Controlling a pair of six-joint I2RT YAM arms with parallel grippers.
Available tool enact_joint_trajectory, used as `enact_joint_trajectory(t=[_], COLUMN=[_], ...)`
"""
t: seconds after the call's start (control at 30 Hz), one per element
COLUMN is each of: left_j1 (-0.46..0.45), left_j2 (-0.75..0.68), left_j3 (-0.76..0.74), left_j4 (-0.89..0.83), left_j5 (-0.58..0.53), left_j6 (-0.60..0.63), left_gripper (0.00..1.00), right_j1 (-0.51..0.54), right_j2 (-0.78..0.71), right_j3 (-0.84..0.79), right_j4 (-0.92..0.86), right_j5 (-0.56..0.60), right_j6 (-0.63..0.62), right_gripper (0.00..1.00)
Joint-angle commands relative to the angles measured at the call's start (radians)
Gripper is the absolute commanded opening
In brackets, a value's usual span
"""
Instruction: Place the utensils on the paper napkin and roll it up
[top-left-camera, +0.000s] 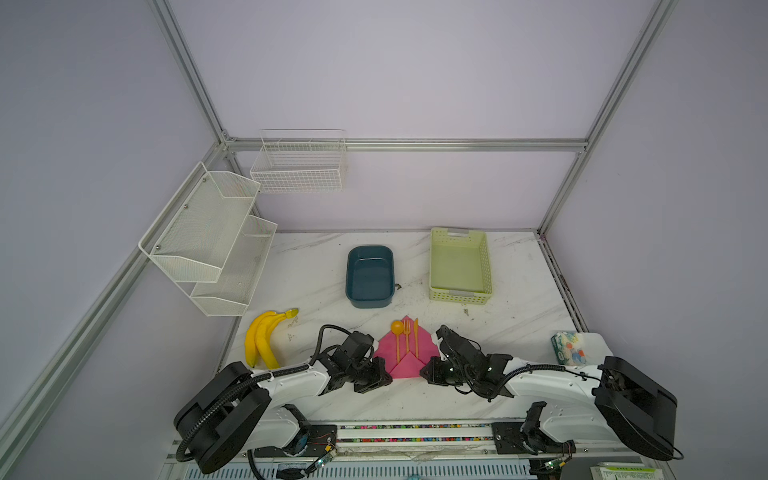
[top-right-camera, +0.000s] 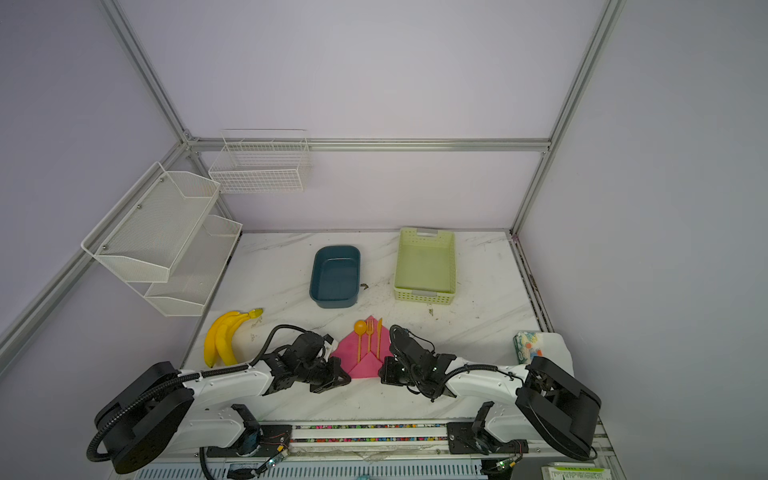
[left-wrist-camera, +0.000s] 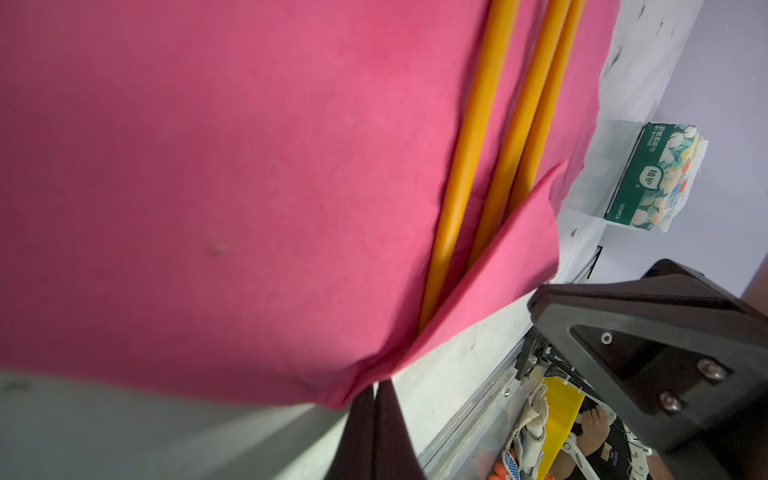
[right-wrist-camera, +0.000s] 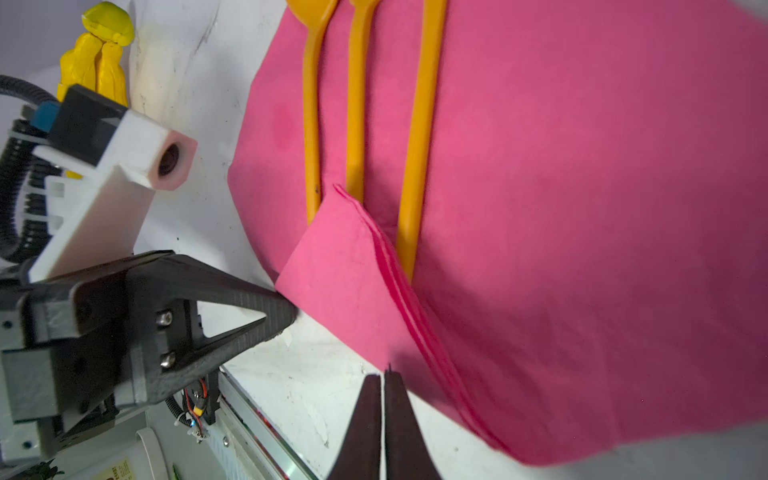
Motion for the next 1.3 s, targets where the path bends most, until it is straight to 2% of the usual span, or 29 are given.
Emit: enact_joint_trajectory(t=[0.0, 0.53, 1.07, 1.27], left_j1=[0.009, 0.009, 0.001, -0.001], left_j2=[0.006, -0.017, -0.048, 0.005], left_j3=[0.048, 0.065, 0.176, 0.229], left_j4=[-0.074, -0.092, -0.113, -0.117], left_j5=[-0.039, -0.035, 0.008, 0.012], left_j6=[0.017, 0.02, 0.032, 0.049], left_gripper=[0.0, 0.0, 0.0, 0.0], right_j1=[-0.005, -0.017, -0.021, -0.023], right_j2=[-0.004, 0.049, 0.07, 0.071], right_j3=[0.004, 0.001, 0.008, 0.007], right_j4=[0.021, 0.023, 0.02, 0.02], right_j5=[0.032, 0.049, 0.048, 0.046], right_j6=[0.047, 0.05, 0.052, 0.055], right_gripper=[0.1, 0.1, 0.09, 0.09])
